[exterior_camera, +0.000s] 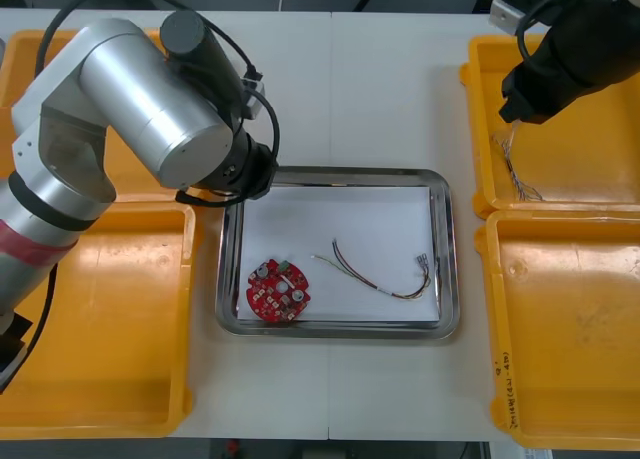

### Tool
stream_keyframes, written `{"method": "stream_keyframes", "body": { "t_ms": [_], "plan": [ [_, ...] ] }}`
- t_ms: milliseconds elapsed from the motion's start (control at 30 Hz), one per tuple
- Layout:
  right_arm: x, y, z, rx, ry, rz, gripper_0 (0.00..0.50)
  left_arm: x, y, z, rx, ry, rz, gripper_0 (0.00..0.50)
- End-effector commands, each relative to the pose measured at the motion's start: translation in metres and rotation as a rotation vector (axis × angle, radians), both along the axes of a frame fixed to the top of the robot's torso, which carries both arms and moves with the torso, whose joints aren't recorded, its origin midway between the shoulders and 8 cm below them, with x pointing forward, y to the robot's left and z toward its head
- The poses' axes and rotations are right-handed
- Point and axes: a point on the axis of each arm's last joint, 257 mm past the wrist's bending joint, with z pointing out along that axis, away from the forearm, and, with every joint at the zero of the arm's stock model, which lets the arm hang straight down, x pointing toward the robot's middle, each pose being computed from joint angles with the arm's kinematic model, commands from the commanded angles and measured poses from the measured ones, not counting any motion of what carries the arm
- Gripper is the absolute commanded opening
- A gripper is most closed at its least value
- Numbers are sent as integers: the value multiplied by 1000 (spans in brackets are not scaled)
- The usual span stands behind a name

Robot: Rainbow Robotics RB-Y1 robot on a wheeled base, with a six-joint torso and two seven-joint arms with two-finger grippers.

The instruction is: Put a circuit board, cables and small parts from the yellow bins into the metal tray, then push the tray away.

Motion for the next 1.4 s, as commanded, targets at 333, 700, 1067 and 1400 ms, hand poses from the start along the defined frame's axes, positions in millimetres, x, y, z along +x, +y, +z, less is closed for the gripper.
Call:
{"method": "stream_keyframes", "body": {
  "t_ms": [333,700,1067,1400],
  "plan": [
    [19,-56,40,33,-64,-208,500,20,-34,-27,-66,-31,79,3],
    [20,-94,27,33,-27,-320,500,15,-42,-46,-62,-19,76,3],
    [16,-114,-7,66,80,-399,500,20,-44,-59,-71,-20,84,3],
    [40,-116,-22,129,44,-423,500,19,-52,-53,-103,-32,87,467]
  ]
}}
